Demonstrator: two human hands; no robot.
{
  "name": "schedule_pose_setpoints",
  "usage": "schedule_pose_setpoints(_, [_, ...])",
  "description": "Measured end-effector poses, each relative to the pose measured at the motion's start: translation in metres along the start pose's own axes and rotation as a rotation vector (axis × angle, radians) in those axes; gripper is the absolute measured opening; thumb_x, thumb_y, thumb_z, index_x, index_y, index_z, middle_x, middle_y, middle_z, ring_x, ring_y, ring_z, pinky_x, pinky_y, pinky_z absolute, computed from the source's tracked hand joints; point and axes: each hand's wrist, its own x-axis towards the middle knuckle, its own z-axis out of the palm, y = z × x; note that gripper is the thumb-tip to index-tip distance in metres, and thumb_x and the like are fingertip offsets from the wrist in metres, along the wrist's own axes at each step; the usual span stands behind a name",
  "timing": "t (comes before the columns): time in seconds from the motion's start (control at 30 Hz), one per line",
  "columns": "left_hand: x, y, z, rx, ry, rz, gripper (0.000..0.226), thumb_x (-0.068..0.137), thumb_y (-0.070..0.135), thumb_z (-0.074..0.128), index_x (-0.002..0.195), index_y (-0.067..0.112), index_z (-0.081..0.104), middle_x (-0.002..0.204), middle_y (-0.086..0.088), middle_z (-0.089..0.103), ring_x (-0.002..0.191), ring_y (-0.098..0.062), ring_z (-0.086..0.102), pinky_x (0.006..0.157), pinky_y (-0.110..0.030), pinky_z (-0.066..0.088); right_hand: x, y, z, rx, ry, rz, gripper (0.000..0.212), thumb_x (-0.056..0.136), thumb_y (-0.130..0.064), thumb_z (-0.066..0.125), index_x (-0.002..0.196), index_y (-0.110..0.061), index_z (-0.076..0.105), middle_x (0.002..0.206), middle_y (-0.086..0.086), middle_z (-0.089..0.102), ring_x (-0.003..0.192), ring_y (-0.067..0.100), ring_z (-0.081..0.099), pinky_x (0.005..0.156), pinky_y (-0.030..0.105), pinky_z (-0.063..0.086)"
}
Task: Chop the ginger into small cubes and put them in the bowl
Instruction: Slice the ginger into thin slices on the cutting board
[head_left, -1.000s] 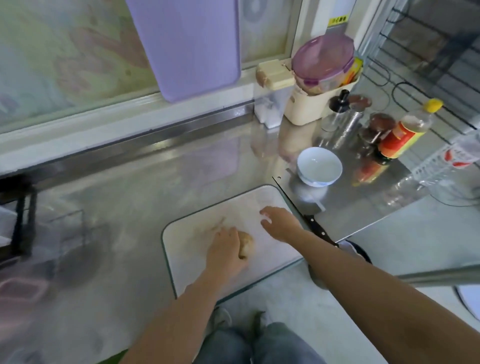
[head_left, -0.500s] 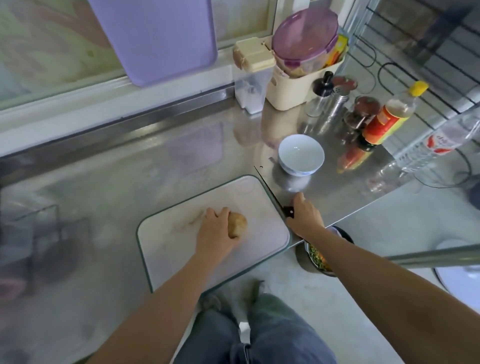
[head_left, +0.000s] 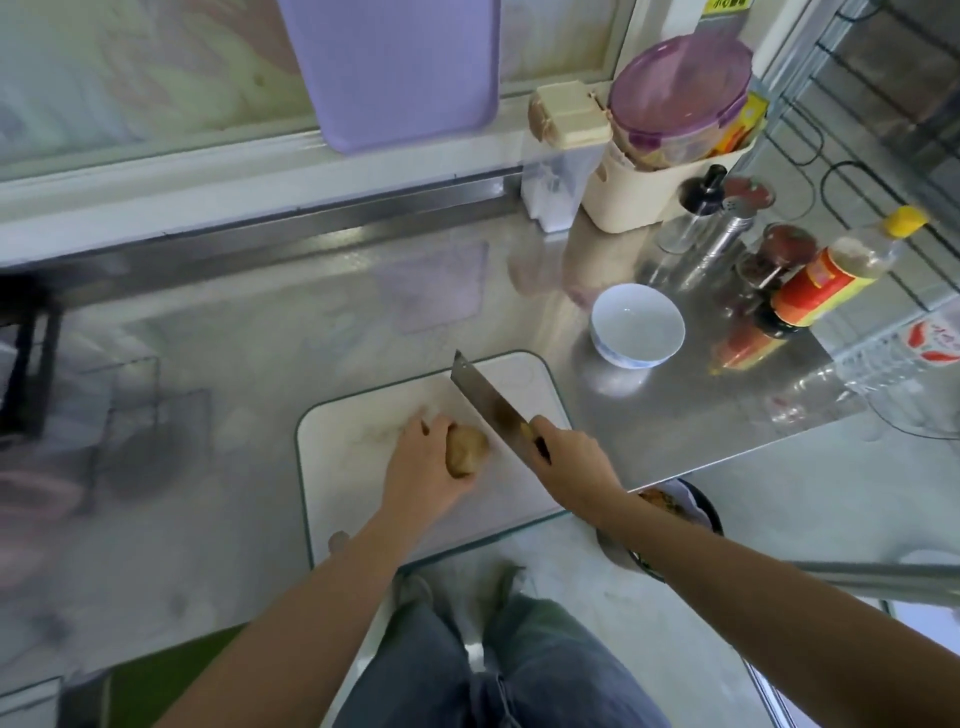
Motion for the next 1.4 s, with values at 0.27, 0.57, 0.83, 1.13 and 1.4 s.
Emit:
schedule_pose_setpoints(0.27, [-0.005, 0.000, 0.005, -0.171, -0.001, -0.056, 0.060, 0.072, 0.046, 0.075, 0.122, 0.021, 0.054, 0.114, -0.010, 0.048, 0.101, -0.027, 0.051, 0.082, -0.029, 0.040, 0.017, -0.022, 0.015, -0.109, -0.113, -0.012, 0.016, 0.099, -0.026, 0.040, 0.107, -0.012, 0.042, 0.088, 0.017, 0.060, 0.073, 0.035, 0.054, 0.062, 0.036, 0.039])
schedule_pose_setpoints(0.57, [-0.013, -0.015, -0.005, -0.173, 0.123, -0.120, 0.056, 0.070, 0.044, 0.079, 0.115, 0.021, 0.056, 0.108, -0.004, 0.056, 0.097, -0.021, 0.054, 0.083, -0.023, 0.038, 0.003, -0.039, 0.003, -0.075, -0.095, -0.119, 0.020, 0.102, -0.034, 0.036, 0.086, -0.022, 0.034, 0.065, 0.001, 0.048, 0.055, 0.023, 0.047, 0.048, 0.030, 0.030])
schedule_pose_setpoints(0.83, [-0.020, -0.026, -0.008, -0.202, 0.149, -0.118, 0.052, 0.069, 0.044, 0.081, 0.109, 0.023, 0.055, 0.108, -0.002, 0.056, 0.095, -0.019, 0.054, 0.082, -0.022, 0.039, 0.002, -0.053, -0.004, -0.157, -0.168, -0.139, 0.017, 0.102, -0.030, 0.034, 0.088, -0.020, 0.036, 0.065, -0.001, 0.044, 0.054, 0.018, 0.044, 0.047, 0.028, 0.027])
schedule_pose_setpoints(1.13, [-0.019, -0.027, -0.011, -0.207, 0.145, -0.106, 0.050, 0.066, 0.043, 0.083, 0.104, 0.022, 0.058, 0.102, -0.001, 0.057, 0.092, -0.018, 0.054, 0.078, -0.020, 0.034, 0.001, -0.060, -0.002, -0.227, -0.210, -0.119, 0.011, 0.102, -0.024, 0.035, 0.100, -0.016, 0.042, 0.068, 0.000, 0.047, 0.054, 0.014, 0.044, 0.048, 0.023, 0.029])
schedule_pose_setpoints(1.4, [-0.018, -0.027, -0.012, -0.233, 0.116, -0.118, 0.052, 0.064, 0.044, 0.083, 0.106, 0.024, 0.059, 0.099, 0.000, 0.054, 0.088, -0.018, 0.054, 0.073, -0.021, 0.033, 0.009, -0.059, 0.033, -0.139, -0.199, -0.032, 0.018, 0.102, -0.021, 0.036, 0.114, -0.009, 0.043, 0.089, 0.018, 0.060, 0.073, 0.035, 0.055, 0.063, 0.038, 0.045])
